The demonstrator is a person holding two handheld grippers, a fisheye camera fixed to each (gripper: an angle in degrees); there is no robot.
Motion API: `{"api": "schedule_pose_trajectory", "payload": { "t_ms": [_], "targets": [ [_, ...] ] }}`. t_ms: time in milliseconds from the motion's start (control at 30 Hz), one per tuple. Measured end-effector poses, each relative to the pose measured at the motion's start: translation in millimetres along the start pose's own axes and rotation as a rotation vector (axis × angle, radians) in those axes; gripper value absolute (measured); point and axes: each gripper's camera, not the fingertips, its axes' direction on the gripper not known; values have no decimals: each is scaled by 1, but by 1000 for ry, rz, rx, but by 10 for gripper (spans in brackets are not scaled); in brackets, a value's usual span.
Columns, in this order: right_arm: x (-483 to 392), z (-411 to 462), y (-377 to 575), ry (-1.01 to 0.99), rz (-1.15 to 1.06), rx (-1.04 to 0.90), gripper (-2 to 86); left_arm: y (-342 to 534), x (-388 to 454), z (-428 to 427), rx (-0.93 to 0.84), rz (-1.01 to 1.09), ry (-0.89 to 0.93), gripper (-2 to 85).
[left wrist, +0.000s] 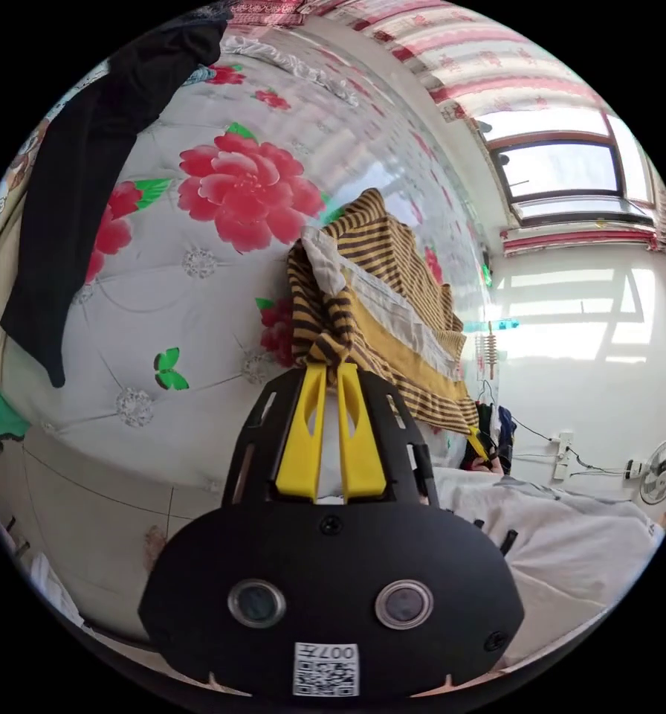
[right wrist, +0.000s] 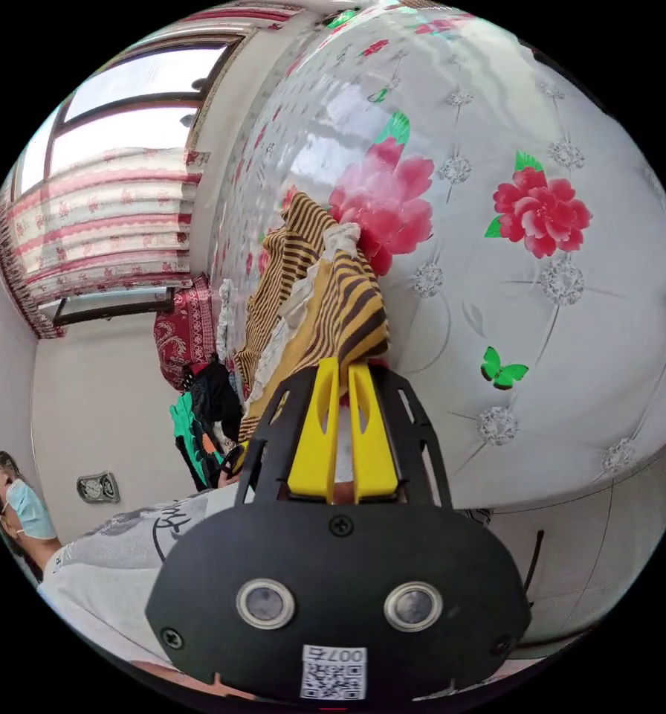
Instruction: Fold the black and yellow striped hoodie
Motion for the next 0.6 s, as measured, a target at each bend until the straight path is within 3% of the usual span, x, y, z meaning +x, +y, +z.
{"api": "schedule_pose_trajectory", "payload": {
  "t_ms": [233,333,500,600],
  "targets": [
    [-22,-56,25,-79,46,9,-2,28,38,-62,34,25,137,-8],
    [-38,-57,5,-144,102,-29,-2,-7,54,-58,22,10,131,-8],
    [-86,-31,-75,-239,58,53,1,-100,65,-30,155,-100,188,-6],
    [-105,2,-129,-167,2,93,12,-161,74,12,213,-81,71,7]
  ]
}}
